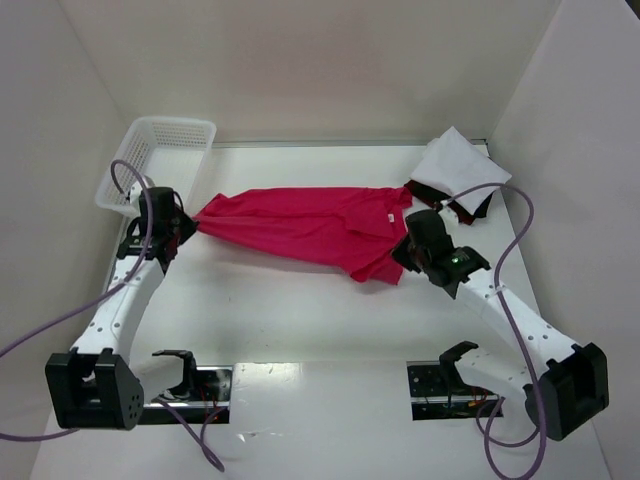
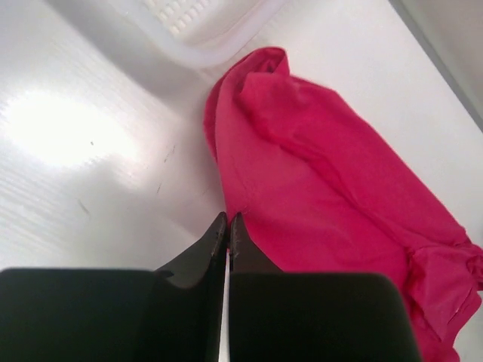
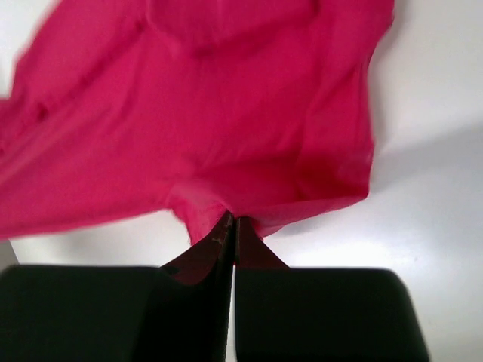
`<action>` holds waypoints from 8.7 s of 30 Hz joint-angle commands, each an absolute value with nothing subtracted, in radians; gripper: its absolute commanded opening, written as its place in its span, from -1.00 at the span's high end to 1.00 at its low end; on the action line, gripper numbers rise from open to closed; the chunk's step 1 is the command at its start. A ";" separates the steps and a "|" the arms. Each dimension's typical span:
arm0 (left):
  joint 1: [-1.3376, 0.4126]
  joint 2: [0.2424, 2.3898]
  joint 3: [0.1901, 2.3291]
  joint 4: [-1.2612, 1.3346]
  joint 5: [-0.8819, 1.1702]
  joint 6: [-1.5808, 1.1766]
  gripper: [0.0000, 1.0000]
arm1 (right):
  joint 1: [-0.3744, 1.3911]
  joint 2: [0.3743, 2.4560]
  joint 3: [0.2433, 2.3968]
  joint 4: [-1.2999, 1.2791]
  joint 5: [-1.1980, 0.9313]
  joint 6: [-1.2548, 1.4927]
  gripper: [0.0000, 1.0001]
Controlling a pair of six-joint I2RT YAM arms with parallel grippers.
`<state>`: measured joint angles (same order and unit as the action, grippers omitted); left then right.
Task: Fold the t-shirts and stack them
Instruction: Grap the side of the flattened tshirt closest away from the robot with both arms, then fold the other side of the tshirt into a rectangle, then rotate the tshirt 90 degrees
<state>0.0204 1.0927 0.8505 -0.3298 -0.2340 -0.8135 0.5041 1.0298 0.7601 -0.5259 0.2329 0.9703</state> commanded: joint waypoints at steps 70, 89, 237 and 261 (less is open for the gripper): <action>0.051 1.917 1.496 -0.019 0.162 -0.608 -1.00 | 0.230 2.028 1.948 -0.413 0.120 0.495 -0.78; -0.048 1.983 1.641 -0.339 0.411 0.373 -1.00 | 0.230 1.574 1.306 -0.264 -0.077 0.653 -0.99; -0.963 1.623 0.859 -0.526 0.225 -0.850 -1.00 | 0.548 2.227 1.635 -0.270 0.060 0.644 -0.99; -0.943 1.518 1.190 -0.563 -0.158 -0.772 -1.00 | 0.492 2.247 1.980 -0.419 0.184 0.543 -0.99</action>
<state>-0.9440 1.4021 1.1934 -0.6003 -0.1272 -0.8238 0.4942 2.2192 1.9408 -0.3836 0.1284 0.5518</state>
